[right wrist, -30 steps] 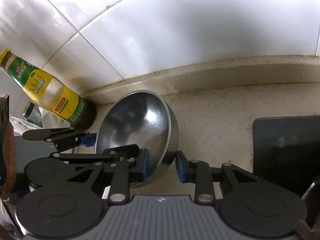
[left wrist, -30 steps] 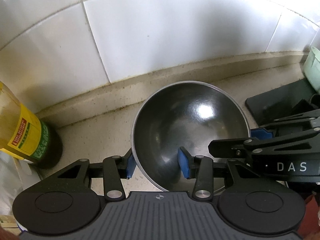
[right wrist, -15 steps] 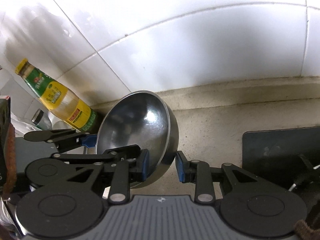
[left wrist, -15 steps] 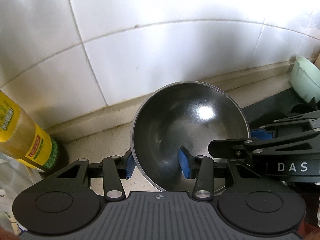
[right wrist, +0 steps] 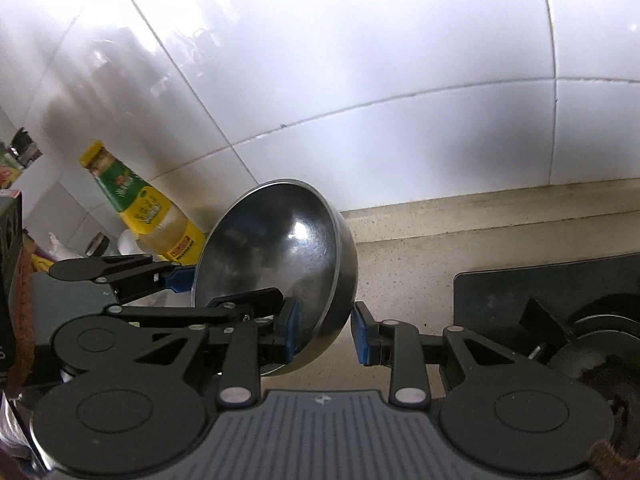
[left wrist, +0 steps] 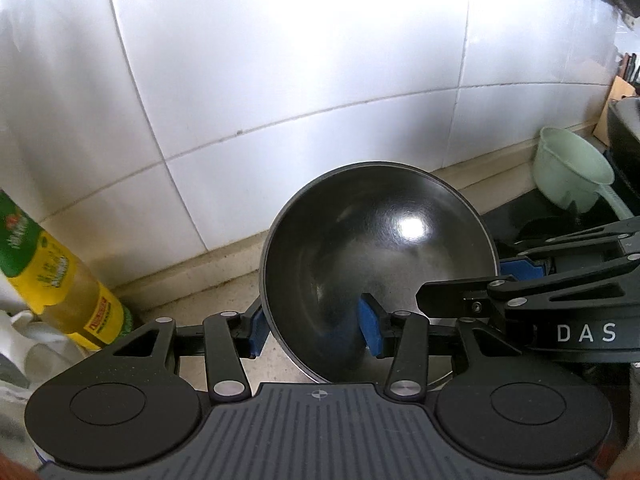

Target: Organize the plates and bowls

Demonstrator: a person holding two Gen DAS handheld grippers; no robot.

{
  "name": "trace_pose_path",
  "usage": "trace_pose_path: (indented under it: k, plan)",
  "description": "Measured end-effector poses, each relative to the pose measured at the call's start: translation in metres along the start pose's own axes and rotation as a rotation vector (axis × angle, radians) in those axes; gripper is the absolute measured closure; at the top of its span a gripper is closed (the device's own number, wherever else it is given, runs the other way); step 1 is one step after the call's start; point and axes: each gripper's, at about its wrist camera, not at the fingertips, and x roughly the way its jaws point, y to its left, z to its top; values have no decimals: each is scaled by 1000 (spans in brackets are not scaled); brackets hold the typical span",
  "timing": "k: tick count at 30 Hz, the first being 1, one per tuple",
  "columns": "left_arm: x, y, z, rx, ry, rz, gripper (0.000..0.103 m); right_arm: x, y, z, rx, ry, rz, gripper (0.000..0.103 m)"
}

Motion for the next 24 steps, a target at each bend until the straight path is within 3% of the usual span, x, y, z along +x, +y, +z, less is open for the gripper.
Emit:
trace_pose_path:
  k: [10,24]
  plan:
    - [-50,3,-21,-6,-37,29,48,-32,34,-18,-44,-17,20,76]
    - [-84,28,-63,-68,-19,94,47,-26,83,-44,-111,27,92,76]
